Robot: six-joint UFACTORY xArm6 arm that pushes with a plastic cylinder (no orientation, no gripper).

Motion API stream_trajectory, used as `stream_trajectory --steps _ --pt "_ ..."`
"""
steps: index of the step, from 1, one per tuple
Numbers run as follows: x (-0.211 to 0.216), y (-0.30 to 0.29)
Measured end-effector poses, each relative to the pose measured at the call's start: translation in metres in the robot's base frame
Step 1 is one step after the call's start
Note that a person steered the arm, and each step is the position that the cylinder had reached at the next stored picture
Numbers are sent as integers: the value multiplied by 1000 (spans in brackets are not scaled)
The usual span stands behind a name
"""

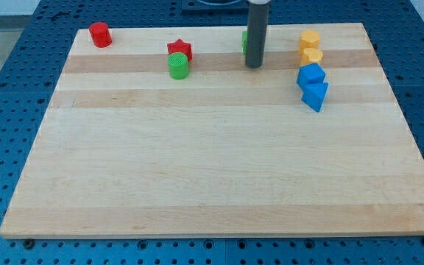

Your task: Point your arm at the green circle

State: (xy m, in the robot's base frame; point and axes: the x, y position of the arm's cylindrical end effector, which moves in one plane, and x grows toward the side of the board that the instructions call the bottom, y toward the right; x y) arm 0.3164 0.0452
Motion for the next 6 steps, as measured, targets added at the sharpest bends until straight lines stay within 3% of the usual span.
stream_trajectory --steps 1,3,4,6 --pt "30 -49" --pt "37 -172" --pt "21 -188" --pt "16 -149"
